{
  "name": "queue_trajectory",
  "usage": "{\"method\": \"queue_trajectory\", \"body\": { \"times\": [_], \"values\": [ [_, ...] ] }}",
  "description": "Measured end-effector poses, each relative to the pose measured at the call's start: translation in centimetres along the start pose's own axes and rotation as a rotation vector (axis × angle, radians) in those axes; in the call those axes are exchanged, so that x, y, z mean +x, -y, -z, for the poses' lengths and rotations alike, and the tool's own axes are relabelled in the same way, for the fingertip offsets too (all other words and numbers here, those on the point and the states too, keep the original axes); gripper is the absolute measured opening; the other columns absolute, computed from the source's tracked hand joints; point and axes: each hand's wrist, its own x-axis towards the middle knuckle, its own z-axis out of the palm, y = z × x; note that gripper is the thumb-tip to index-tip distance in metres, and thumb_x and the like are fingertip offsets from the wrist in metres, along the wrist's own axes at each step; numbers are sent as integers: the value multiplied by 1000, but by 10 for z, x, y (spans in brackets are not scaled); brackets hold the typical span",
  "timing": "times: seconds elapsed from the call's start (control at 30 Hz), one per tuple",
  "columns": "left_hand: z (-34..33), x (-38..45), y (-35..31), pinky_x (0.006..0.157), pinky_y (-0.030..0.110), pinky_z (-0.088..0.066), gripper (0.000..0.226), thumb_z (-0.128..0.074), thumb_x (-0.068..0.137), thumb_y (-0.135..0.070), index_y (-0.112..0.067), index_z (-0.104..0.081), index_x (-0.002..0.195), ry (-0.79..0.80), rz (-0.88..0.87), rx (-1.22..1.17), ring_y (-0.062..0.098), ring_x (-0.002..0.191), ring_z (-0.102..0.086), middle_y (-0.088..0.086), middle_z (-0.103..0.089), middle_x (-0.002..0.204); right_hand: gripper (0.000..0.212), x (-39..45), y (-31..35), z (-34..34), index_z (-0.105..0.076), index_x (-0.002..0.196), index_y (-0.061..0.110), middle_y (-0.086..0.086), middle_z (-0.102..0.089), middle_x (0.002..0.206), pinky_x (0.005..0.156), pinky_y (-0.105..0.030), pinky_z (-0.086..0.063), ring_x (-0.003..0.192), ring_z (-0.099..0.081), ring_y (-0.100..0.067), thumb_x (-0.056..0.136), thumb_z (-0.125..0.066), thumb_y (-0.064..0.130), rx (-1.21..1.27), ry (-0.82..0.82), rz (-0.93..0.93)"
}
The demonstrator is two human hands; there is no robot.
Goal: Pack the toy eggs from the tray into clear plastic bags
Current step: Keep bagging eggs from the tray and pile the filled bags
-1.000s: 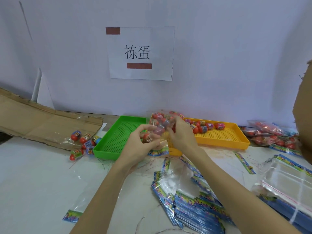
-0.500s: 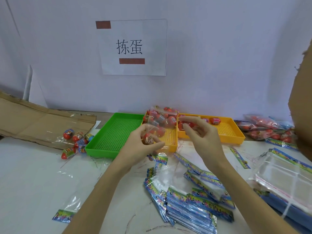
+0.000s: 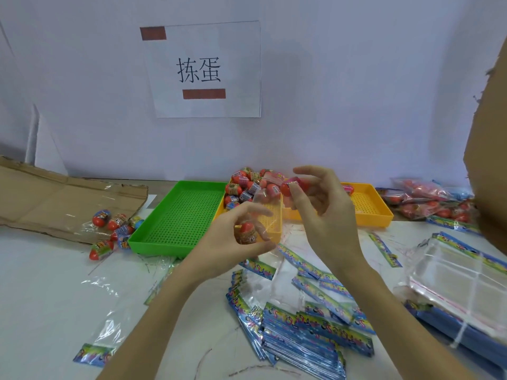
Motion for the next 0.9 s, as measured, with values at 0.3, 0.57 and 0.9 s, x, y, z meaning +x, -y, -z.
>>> {"method": "queue_trajectory", "body": {
  "times": [0.3,0.57,0.9],
  "values": [
    [-1,0,1,74,41,-64,50,-89,85,-24,-43,-62,123,-5,-27,25,22,75,-71,0,-75,95,31,2,-3,6,-66,122,15,13,-68,105,80,-11,-52,93,-64,5,93,-76,18,-381,118,281],
    [-2,0,-4,68,49,-64,38,-84,89,-27,-41,-65,119,-36,19,-94,37,69,-72,7,-74,102,18,4,0,10,-74,117,21,5,-65,113,85,-21,-56,100,-67,-10,100,-67,19,-316,331,190],
    [3,-3,-9,78,28,-56,28,-64,102,-34,-23,-68,128,36,60,-254,29,94,-77,7,-78,111,15,3,2,6,-74,108,20,17,-72,98,84,-24,-58,96,-70,-2,94,-74,15,-264,392,46]
  ]
}}
